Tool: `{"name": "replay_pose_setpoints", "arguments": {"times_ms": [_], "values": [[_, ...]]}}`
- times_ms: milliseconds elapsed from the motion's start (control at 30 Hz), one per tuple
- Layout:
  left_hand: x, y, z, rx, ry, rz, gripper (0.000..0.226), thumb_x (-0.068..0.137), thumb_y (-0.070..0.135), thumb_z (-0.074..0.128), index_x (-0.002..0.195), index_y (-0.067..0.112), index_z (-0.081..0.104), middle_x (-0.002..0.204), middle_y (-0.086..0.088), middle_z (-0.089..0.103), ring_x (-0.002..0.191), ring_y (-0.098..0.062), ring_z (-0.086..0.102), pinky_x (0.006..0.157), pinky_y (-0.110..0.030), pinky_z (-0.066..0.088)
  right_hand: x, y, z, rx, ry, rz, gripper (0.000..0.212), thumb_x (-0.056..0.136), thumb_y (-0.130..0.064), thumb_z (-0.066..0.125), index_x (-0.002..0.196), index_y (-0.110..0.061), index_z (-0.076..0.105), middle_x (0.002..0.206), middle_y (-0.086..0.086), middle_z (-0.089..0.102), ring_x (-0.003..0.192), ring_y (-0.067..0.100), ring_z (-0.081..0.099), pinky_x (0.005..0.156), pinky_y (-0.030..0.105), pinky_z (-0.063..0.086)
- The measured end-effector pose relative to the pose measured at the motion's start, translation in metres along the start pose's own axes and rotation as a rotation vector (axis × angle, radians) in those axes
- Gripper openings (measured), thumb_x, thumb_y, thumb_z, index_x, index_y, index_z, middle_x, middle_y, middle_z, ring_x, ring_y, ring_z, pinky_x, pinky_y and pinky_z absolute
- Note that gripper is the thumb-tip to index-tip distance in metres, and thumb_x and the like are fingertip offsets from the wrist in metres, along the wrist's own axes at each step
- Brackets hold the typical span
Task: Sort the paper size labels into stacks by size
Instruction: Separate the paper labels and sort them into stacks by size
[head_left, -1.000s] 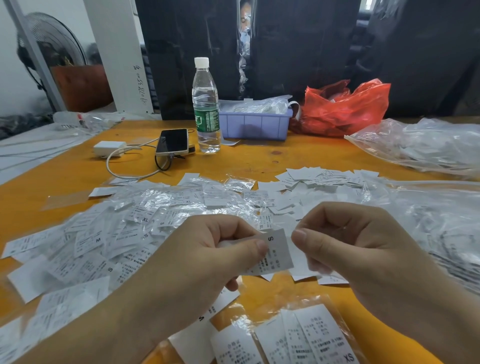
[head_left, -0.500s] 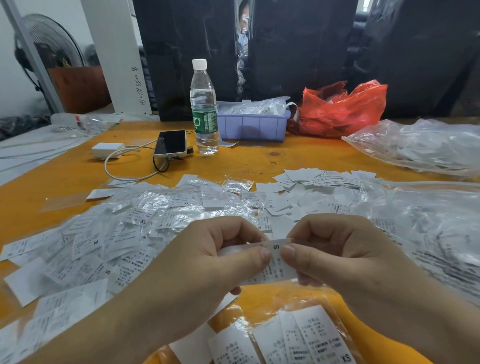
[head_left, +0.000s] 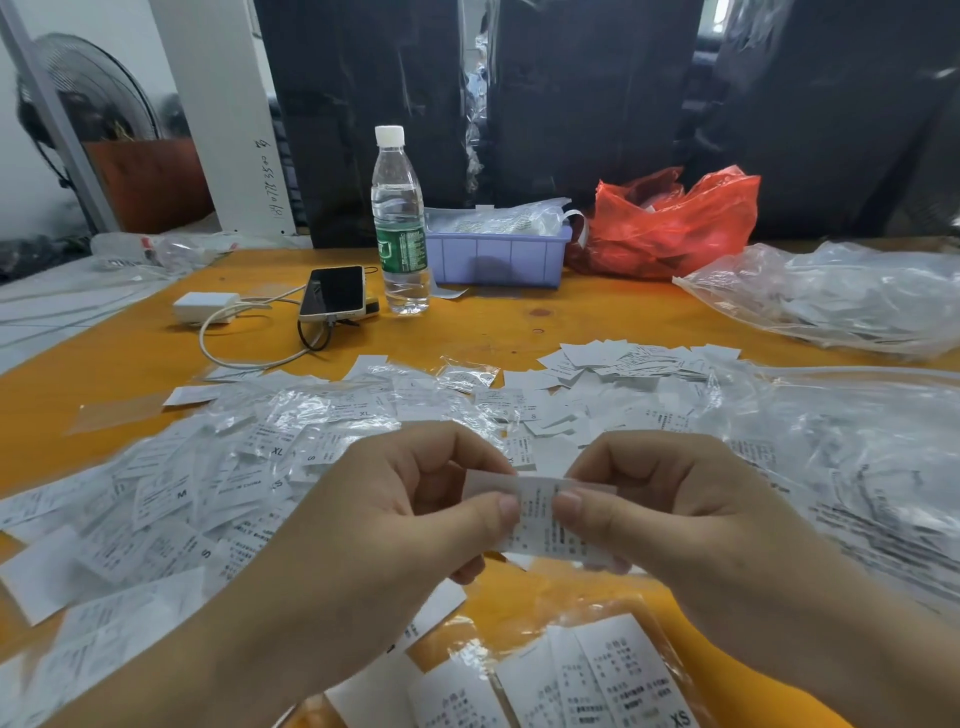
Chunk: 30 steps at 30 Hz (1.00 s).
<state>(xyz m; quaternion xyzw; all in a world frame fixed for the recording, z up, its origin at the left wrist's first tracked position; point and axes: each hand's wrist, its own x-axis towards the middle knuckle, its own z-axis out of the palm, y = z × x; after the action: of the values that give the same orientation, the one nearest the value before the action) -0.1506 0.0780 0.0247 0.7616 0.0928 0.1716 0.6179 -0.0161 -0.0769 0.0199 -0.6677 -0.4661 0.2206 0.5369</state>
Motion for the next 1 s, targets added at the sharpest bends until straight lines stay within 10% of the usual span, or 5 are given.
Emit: {"name": "replay_pose_setpoints", "arguments": {"times_ms": [433,1000], "values": [[0.0026,0.0015,-0.0076,0.015,0.072,0.007,0.014,0.073,0.026,0.065,0.081,0.027,0.077,0.072,-0.004,0.073,0.056,-0.014,0.063,0.056,-0.022,0.053,0.0020,-0.0028,-0.0041,0.046,0.049,-0.005,0.026,0.075,-0.039,0.068,0.075,-0.013,0.070,0.067,0.003,0.066,0.061,0.012,0.057,0.056,0.028,0.044],[0.0006,0.0019,-0.0012,0.027,-0.068,-0.028,0.025,0.071,0.032,0.073,0.095,0.036,0.075,0.069,-0.005,0.073,0.056,-0.008,0.062,0.049,-0.017,0.044,-0.0014,-0.0045,0.0027,0.043,0.013,-0.019,0.032,0.070,-0.050,0.067,0.074,-0.018,0.070,0.075,0.012,0.067,0.077,0.032,0.065,0.065,0.049,0.046]]}}
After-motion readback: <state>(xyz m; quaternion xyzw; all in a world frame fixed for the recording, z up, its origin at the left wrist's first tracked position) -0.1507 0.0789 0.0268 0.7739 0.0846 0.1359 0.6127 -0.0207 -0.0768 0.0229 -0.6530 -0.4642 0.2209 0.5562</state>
